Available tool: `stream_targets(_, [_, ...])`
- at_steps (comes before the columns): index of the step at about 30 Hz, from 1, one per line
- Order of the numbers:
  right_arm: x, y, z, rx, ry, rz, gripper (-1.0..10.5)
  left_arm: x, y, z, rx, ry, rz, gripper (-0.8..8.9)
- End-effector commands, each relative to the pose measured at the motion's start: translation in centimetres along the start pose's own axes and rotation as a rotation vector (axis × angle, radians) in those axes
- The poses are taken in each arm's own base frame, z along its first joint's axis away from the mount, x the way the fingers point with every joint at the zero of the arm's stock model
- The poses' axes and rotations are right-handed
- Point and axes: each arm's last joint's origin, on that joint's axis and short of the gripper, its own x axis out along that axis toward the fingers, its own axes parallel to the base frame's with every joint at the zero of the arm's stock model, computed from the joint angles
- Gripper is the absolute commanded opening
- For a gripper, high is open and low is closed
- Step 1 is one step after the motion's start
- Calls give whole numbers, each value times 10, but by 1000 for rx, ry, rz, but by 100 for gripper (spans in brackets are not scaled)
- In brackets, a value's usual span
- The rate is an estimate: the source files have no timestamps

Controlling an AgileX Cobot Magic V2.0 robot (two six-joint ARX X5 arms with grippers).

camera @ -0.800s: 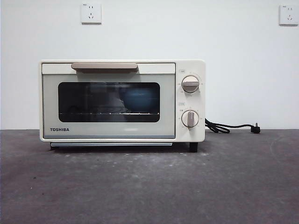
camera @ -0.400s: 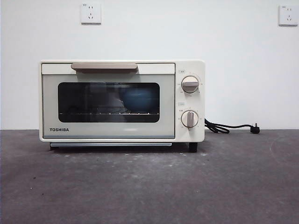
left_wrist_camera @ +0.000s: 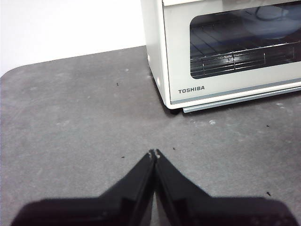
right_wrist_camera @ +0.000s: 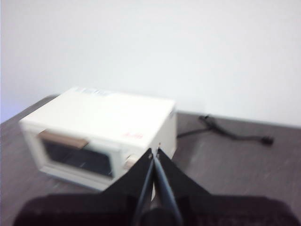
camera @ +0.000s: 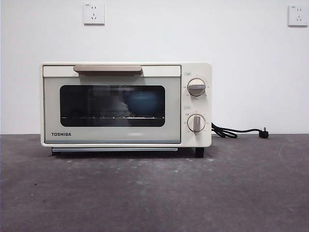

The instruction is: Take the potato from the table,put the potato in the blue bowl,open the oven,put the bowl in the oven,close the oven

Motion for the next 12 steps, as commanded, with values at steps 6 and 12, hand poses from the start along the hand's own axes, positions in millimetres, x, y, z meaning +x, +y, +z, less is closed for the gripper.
stream_targets(6, [29,-10,-81,-36,-134,-81,4,1,0,-3,-10,9,2,-4])
stream_targets(12, [40,-13,-141,-46,-172,-106,5,1,0,-3,-10,9,2,-4])
